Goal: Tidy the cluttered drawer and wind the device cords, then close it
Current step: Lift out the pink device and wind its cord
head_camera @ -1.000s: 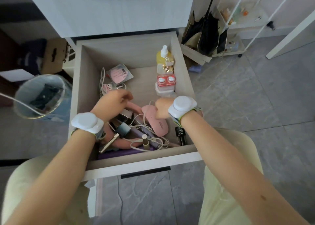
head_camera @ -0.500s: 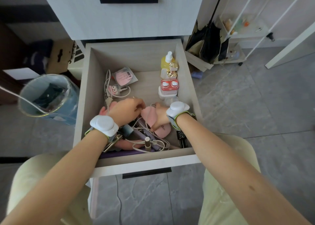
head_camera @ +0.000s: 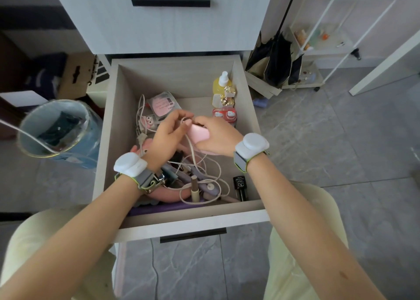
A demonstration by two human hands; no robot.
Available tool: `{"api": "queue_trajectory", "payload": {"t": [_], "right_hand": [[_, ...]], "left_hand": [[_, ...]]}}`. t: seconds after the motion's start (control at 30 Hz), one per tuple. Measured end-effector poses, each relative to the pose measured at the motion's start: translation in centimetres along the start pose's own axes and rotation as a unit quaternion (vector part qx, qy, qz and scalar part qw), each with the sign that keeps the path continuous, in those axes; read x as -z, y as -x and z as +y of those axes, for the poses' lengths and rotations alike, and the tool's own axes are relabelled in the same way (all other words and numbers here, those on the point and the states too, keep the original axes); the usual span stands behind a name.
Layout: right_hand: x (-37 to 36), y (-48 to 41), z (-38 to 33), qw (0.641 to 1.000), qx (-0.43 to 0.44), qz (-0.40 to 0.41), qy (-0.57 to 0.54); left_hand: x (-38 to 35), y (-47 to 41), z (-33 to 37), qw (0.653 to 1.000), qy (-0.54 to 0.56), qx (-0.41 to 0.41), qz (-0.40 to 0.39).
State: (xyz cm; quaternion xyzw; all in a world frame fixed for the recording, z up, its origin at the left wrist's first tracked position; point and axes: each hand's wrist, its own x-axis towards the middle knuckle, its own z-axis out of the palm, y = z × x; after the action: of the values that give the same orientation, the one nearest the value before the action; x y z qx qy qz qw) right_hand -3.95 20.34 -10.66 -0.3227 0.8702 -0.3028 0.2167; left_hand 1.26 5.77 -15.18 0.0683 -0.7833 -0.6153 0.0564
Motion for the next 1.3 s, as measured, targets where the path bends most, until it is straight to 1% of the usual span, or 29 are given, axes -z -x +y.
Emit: {"api": "queue_trajectory", "payload": {"t": [0.1,0.2,0.3,0.37,0.43,0.53,0.63,0.67,0.7,0.8,0.87,0.93,0.97,1.03,1.1,1.17,1.23,1.3], "right_hand": [[-0.2,-0.3,0.3,0.998,-0.025,0.015,-0.054],[-0.4,-0.6,1.0,0.993,-0.064,0.014,-0.094],[-0.2,-0.9,1.5,0.988,-0.112,0.012,-0.106],[0.2,-0.9,1.9,0.987,-0.126,0.000,-0.096],[0.4,-0.8,2.0,0.991,-0.117,-0.014,-0.067],[0.3,-0.6,1.8,0.996,-0.072,0.016,-0.041],[0.2,-0.6,1.4,0.996,-0.044,0.049,-0.064],[0.2,-0.6,1.2,0.995,-0.045,0.045,-0.077],[0.2,-0.7,1.1,0.995,-0.048,0.030,-0.083],[-0.4,-0.6,0.8,0.993,-0.063,-0.077,-0.064],[-1.0,-0.4,0.6,0.987,-0.068,-0.138,-0.048],[-1.5,-0.5,0.8,0.983,-0.070,-0.164,-0.048],[-1.6,-0.5,0.8,0.982,-0.072,-0.164,-0.051],[-1.5,-0.6,0.8,0.985,-0.077,-0.136,-0.072],[-0.9,-0.7,0.7,0.988,-0.082,-0.071,-0.107],[-0.2,-0.6,0.4,0.982,-0.088,-0.008,-0.169],[0.4,-0.3,-0.1,0.964,-0.089,0.036,-0.250],[0.6,0.0,-0.6,0.944,-0.079,0.066,-0.312]], "left_hand": [[0.2,-0.1,0.0,0.998,-0.014,-0.031,0.050],[0.2,-0.1,0.0,0.995,-0.030,-0.035,0.090],[0.1,0.0,0.1,0.993,-0.008,-0.030,0.117],[0.1,0.1,0.1,0.990,-0.020,-0.041,0.133],[0.1,0.1,0.1,0.988,-0.029,-0.046,0.147],[0.1,0.0,0.2,0.988,-0.020,-0.042,0.151],[0.1,-0.2,-0.1,0.993,0.002,-0.024,0.113],[0.0,-0.2,-0.3,0.995,0.003,-0.010,0.099],[0.0,-0.4,-0.7,0.996,-0.004,0.005,0.092],[0.2,-0.4,-1.1,0.994,-0.049,0.028,0.095],[0.3,-0.1,-1.0,0.993,-0.079,-0.006,0.082],[0.2,0.2,-0.5,0.994,-0.082,-0.041,0.064],[0.1,0.2,-0.4,0.995,-0.068,-0.045,0.065],[0.1,0.2,-0.1,0.997,0.005,-0.036,0.075],[0.2,0.1,0.0,0.993,0.070,-0.027,0.090],[0.4,0.1,0.0,0.994,0.068,-0.012,0.080],[0.2,0.2,0.0,0.998,0.054,0.025,0.030],[0.0,0.5,0.2,0.992,0.099,0.056,-0.057]]}}
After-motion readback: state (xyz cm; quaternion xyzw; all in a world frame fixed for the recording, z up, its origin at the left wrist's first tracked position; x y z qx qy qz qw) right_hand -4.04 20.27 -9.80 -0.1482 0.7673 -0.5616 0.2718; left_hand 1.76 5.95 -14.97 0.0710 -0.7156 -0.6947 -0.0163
